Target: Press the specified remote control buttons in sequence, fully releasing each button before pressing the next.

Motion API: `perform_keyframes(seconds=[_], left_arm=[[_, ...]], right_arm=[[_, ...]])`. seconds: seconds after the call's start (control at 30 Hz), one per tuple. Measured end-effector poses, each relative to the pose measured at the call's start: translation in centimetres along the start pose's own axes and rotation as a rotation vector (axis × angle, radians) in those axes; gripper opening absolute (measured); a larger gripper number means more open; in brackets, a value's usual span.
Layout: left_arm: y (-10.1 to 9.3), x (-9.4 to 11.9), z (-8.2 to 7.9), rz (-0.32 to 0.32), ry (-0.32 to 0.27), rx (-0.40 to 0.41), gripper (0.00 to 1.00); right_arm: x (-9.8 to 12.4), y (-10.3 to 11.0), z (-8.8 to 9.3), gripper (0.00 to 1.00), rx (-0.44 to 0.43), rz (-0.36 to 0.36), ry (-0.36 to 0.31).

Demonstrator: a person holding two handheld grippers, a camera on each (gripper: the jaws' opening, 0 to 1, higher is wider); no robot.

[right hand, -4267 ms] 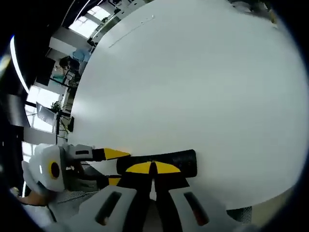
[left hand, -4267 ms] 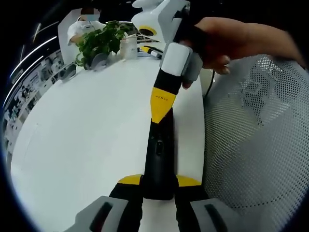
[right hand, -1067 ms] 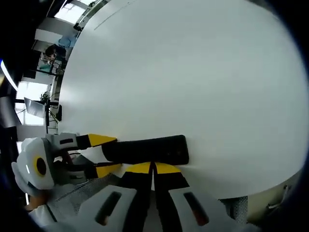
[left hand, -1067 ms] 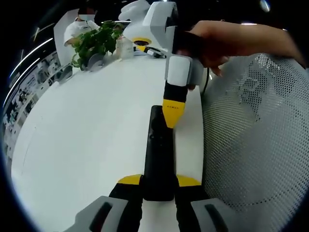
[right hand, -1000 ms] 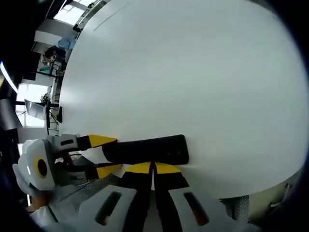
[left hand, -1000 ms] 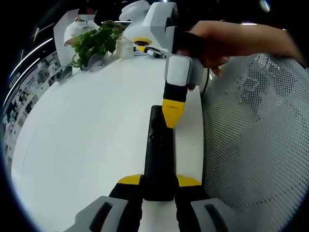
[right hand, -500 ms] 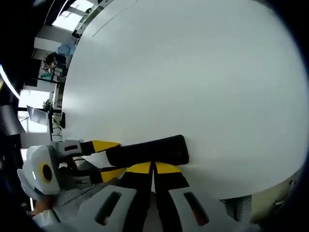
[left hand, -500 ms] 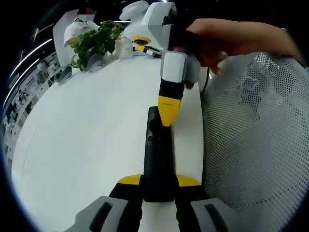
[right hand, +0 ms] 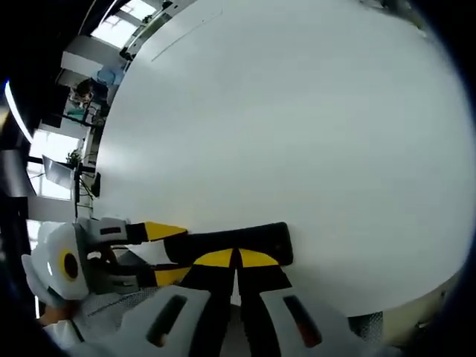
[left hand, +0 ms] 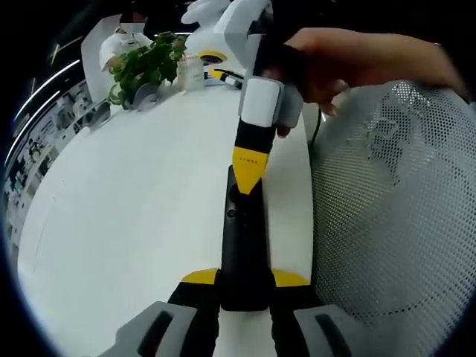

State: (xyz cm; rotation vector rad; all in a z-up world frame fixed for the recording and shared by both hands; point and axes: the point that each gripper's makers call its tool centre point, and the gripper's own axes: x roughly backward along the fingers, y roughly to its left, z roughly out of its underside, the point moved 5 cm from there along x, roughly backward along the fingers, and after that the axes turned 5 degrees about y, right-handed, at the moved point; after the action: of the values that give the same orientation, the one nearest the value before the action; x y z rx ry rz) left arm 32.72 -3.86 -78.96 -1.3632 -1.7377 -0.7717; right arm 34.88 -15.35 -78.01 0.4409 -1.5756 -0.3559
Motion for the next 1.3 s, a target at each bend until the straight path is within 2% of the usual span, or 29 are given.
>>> perform_keyframes(seconds=[0.13,0.3,0.43,0.53,0.8,1.0,1.3], left_arm=[[0.03,0.0,0.01,0.001,0.0,0.0,0.25],[0.05,-0.02,0.02,0.002,-0.001,0.001,0.25],[0.02,-0.01,0.01,0.002,0.001,0.0,0.25],[0.0,-0.02,-0.01,0.001,0.001,0.0,0.25],[0.03,-0.01,-0.01,-0.002,-0.006,0.005,0.25],[0.04,0.0,-0.02,-0.002,-0.007,0.002,0.25],[0.02,0.01,-0.04,-0.002,-0.006,0.0,0.25]], right_arm=[[0.04,0.19,0.05,0.0,0.026,0.021,0.002],[-0.02,0.45,0.1,0.0,0.125,0.073,-0.002],[-0.1,0.52,0.15,0.0,0.137,0.088,-0.013],[-0.16,0.59,0.08,0.0,0.186,0.112,-0.014],[-0.09,0.3,0.1,0.0,0.155,0.089,-0.027],[-0.1,0.54,0.06,0.0,0.177,0.109,-0.016],[-0.09,0.39,0.02,0.0,0.15,0.095,-0.018]])
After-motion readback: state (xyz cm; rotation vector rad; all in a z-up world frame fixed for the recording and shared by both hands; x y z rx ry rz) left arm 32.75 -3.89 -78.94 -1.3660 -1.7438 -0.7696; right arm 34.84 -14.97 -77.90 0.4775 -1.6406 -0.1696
